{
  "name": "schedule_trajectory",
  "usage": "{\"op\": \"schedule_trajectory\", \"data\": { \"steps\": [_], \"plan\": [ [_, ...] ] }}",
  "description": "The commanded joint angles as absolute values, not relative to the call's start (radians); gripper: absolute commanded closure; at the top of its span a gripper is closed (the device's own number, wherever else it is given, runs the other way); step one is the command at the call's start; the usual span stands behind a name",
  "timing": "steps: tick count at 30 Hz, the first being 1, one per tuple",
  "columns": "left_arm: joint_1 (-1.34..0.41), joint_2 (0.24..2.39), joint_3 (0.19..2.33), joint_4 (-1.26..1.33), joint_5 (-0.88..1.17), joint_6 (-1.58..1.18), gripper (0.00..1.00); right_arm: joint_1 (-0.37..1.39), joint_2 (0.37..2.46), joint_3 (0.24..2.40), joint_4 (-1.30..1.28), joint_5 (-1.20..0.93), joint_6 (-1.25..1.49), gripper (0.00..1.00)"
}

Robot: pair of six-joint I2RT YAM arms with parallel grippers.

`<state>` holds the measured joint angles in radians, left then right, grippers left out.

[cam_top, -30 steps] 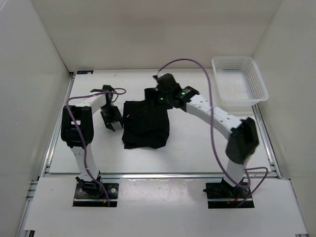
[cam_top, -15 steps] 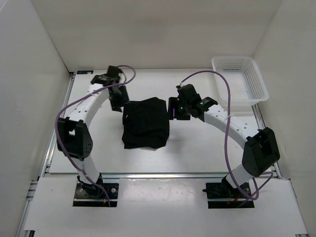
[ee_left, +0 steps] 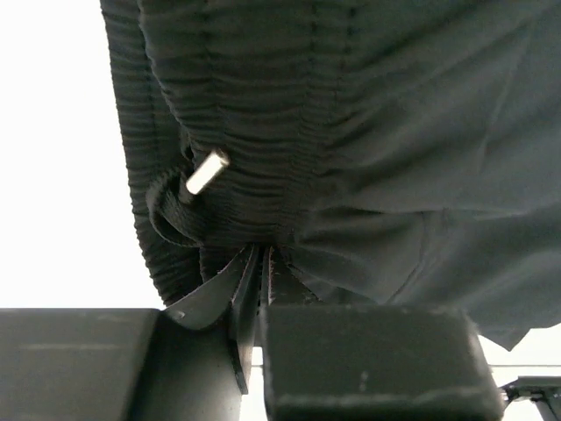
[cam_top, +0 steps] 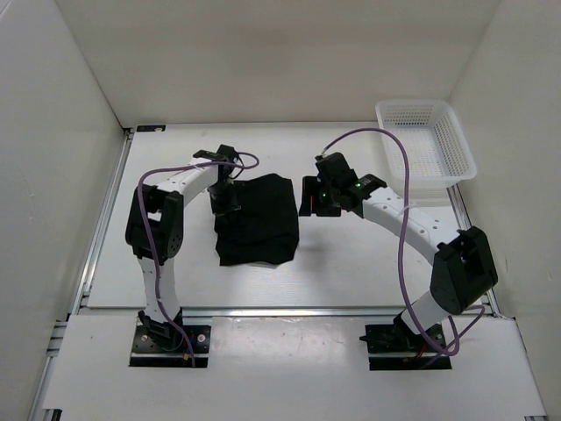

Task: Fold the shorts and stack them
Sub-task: Fold the shorts

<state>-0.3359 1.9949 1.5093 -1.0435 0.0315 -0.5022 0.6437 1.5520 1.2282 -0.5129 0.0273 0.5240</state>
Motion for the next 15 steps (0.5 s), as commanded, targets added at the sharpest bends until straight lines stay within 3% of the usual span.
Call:
{"op": "schedule_trajectory", "data": {
  "steps": [1,4,5,6,8,9,10,11,12,15],
  "plan": [
    [-0.333,1.945,1.508,-1.02,0.005,-0.514,0.81,0.646,1.513,1.223,-0.534,0.043,0.522,0.37],
    [-0.333,1.934,1.546,-1.048,0.005,-0.514,0.81,0.646,1.513,1.247,-0.558,0.078,0.496,0.34],
    [-0.333,1.922,1.587,-1.078,0.005,-0.514,0.76,0.646,1.5,1.259,-0.589,0.092,0.495,0.31],
    [-0.333,1.896,1.613,-1.098,0.005,-0.514,0.7,0.646,1.49,1.288,-0.607,0.112,0.48,0.21],
    [-0.333,1.859,1.695,-1.136,0.005,-0.514,0.55,0.637,1.465,1.313,-0.661,0.188,0.469,0.12],
    [-0.333,1.817,1.719,-1.169,0.005,-0.505,0.39,0.637,1.456,1.322,-0.678,0.218,0.469,0.06],
    [-0.333,1.795,1.744,-1.184,0.005,-0.505,0.3,0.637,1.445,1.336,-0.695,0.25,0.469,0.0],
    [-0.333,1.773,1.79,-1.199,0.005,-0.496,0.26,0.627,1.419,1.336,-0.725,0.283,0.479,0.0],
    [-0.333,1.729,1.807,-1.225,-0.005,-0.495,0.1,0.627,1.404,1.336,-0.738,0.357,0.479,0.0],
    [-0.333,1.62,1.832,-1.235,-0.049,-0.495,0.08,0.609,1.338,1.321,-0.762,0.44,0.505,0.0]
  ]
}}
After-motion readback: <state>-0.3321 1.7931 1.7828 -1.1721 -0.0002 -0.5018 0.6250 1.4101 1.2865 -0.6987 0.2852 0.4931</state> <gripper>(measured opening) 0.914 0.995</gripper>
